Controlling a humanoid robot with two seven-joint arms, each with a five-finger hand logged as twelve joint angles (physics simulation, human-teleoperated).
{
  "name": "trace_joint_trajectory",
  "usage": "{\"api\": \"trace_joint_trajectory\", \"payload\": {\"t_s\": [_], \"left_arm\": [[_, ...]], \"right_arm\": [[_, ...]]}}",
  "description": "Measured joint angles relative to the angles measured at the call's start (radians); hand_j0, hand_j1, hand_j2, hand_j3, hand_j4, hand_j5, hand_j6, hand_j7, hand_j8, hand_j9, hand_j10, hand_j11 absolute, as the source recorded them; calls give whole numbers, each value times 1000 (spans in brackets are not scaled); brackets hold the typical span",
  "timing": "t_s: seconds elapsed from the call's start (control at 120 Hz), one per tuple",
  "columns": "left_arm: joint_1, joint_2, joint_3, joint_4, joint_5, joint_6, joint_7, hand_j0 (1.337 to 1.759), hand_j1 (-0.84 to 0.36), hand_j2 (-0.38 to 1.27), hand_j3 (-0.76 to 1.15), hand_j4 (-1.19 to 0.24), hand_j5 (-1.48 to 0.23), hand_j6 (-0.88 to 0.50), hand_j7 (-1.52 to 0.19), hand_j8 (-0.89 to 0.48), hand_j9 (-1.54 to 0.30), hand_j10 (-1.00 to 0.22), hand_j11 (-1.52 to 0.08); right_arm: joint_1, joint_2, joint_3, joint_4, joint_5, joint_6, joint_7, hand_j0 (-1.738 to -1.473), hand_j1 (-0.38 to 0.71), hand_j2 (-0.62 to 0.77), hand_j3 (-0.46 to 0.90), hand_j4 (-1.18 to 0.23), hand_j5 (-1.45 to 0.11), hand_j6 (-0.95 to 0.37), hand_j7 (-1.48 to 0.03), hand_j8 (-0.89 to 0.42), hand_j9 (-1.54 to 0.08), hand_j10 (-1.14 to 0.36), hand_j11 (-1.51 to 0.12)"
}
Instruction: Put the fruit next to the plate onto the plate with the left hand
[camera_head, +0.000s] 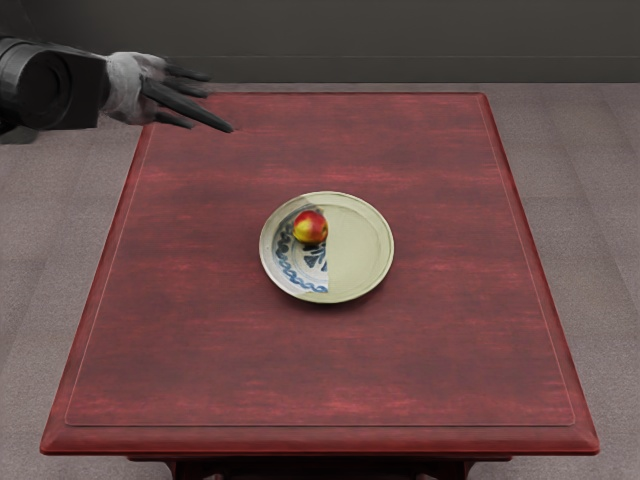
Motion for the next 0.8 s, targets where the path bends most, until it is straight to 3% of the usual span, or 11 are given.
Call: {"api": "trace_joint_trajectory", "payload": {"t_s": [0.217,0.342,0.375,0.5,0.592,0.8], "left_arm": [[223,131,-188,-39,10,-601,0,1658,54,51,0,-246,-320,-245,-320,-245,-320,-246,-320],[450,174,-301,-61,8,-843,0,1658,56,50,0,-244,-318,-244,-318,-244,-318,-244,-318],[493,169,-338,-64,9,-878,0,1658,56,50,0,-244,-318,-244,-318,-243,-318,-244,-318],[519,192,-413,-67,7,-942,0,1658,57,49,0,-244,-317,-243,-317,-243,-317,-244,-317],[651,218,-499,-61,6,-959,0,1658,57,49,0,-243,-317,-243,-317,-243,-317,-243,-317],[767,239,-659,-13,5,-969,0,1658,57,49,0,-243,-317,-243,-317,-243,-317,-243,-317]], "right_arm": [[0,0,0,0,0,1,0,-1658,-303,-8,0,-39,-50,-39,-50,-39,-50,-38,-50],[0,0,0,0,0,1,0,-1658,-303,-8,0,-39,-50,-39,-50,-39,-50,-38,-50],[0,0,0,0,0,1,0,-1658,-303,-8,0,-39,-50,-39,-50,-39,-50,-38,-50],[0,0,0,0,0,1,0,-1658,-303,-8,0,-39,-50,-39,-50,-39,-50,-38,-50],[0,0,0,0,0,1,0,-1658,-303,-8,0,-39,-50,-39,-50,-39,-50,-38,-50],[0,0,0,0,0,1,0,-1658,-303,-8,0,-39,-50,-39,-50,-39,-50,-38,-50]]}}
